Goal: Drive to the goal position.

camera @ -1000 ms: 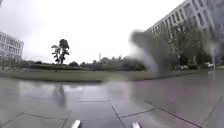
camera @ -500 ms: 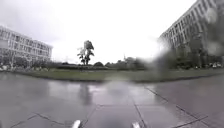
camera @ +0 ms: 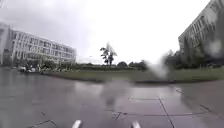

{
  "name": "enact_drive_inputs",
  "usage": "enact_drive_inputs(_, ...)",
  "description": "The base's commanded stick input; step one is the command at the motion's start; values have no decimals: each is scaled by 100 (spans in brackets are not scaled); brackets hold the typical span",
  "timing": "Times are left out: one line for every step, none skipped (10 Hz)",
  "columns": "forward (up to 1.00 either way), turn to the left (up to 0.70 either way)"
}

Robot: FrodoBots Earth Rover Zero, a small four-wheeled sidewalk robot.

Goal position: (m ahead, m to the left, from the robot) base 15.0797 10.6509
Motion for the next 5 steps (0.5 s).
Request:
enact_drive_inputs(70, 35)
enact_drive_inputs(70, 35)
enact_drive_inputs(70, 35)
enact_drive_inputs(70, 35)
enact_drive_inputs(70, 35)
